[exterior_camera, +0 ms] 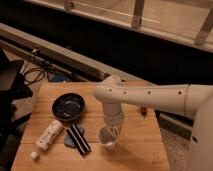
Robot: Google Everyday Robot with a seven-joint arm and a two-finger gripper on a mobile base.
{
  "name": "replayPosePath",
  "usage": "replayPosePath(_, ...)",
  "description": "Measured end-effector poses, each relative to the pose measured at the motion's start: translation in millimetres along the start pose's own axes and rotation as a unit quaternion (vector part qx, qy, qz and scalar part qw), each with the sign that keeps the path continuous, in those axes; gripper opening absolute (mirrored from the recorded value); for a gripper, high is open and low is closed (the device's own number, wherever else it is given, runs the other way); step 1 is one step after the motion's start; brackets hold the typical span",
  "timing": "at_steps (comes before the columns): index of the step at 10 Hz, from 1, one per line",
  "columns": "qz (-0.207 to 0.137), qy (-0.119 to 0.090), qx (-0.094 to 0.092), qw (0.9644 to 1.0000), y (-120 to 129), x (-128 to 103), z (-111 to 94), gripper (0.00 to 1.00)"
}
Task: Pick up the ceramic cup
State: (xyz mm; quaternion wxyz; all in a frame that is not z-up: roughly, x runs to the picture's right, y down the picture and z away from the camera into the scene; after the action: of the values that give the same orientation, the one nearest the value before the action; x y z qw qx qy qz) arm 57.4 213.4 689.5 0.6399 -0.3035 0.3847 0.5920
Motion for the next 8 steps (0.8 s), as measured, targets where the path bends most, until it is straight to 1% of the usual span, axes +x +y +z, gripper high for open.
replayPosePath(1, -0.005, -0.002, -0.003, 1.0, 1.1, -2.2, -4.2, 0.21)
replayPosePath(2, -0.012, -0.004, -0.008, 0.9999, 0.8, -3.8, -13.8, 0.21)
replayPosePath(4, -0.018, -0.008, -0.014, 0.9997, -8.8, -7.4, -43.4, 0.21)
replayPosePath(5, -0.022, -0.011, -0.014, 0.9996, -9.6, -9.5, -52.6, 0.21)
replayPosePath(8, -0.025, -0.014, -0.014, 0.9995, -11.8, -16.1, -67.8, 0.21)
